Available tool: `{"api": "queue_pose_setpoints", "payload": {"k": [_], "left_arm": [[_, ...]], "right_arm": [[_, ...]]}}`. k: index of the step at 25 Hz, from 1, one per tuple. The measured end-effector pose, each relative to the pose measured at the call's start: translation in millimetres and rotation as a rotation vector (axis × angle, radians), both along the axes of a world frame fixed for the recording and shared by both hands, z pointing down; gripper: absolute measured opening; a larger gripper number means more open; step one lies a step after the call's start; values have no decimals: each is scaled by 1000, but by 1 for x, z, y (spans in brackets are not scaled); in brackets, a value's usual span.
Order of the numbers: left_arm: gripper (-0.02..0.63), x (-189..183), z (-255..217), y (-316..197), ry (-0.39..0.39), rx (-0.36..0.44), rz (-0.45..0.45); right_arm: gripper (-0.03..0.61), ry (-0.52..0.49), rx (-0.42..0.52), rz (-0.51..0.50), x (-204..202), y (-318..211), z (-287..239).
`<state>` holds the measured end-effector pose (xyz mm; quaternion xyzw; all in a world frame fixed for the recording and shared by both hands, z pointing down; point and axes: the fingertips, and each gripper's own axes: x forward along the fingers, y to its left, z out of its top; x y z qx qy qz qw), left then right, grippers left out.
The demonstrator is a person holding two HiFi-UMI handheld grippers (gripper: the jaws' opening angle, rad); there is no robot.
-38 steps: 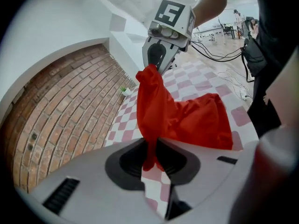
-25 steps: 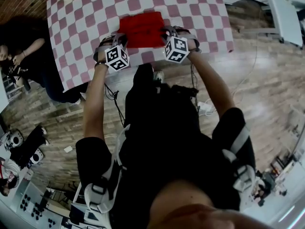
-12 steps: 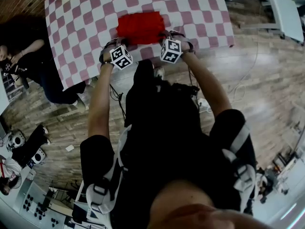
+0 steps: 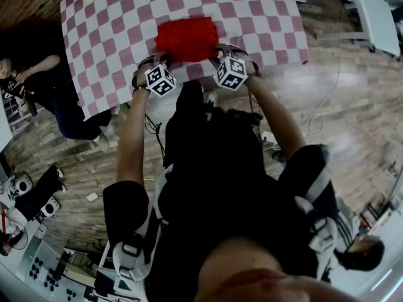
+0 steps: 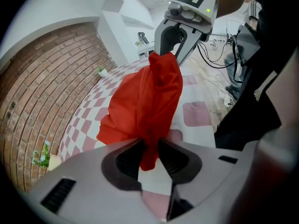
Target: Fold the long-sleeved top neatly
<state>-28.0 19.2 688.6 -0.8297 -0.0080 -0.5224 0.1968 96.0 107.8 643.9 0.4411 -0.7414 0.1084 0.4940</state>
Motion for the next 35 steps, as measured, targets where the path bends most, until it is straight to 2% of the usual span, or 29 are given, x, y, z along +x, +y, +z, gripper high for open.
{"api": "queue_pose_setpoints", "payload": {"k": [6,10,12,18,20,23,27,31,35], "left_arm": [[107,-4,-10,11,5,13,13],[107,-7,-7,18,-1,10,18],[107,-8,-6,21,-3,5,16],[107,-10,-4,32,6,-24,-12],[107,-10,-6,35,15,-37,-27],[107,-12,-11,38,35,-66,-56],[106,-9,-31,31,136,-157,-136],[87,2,-71,9,312,-255,-261],[28,15,-134,-33,530,-164,-389]], "right_arm": [[132,-50,18,15,-2,9,-32],[138,-39,10,-10,-2,11,-39],[143,-24,-23,-33,-3,8,-28],[143,-59,-217,-54,-17,19,34],[143,-60,-239,-51,-20,23,45],[143,-104,-220,-15,-21,20,37],[143,-221,-125,102,-14,3,-4],[137,-407,33,272,-3,-33,-62],[71,-553,231,430,13,-72,-119]]}}
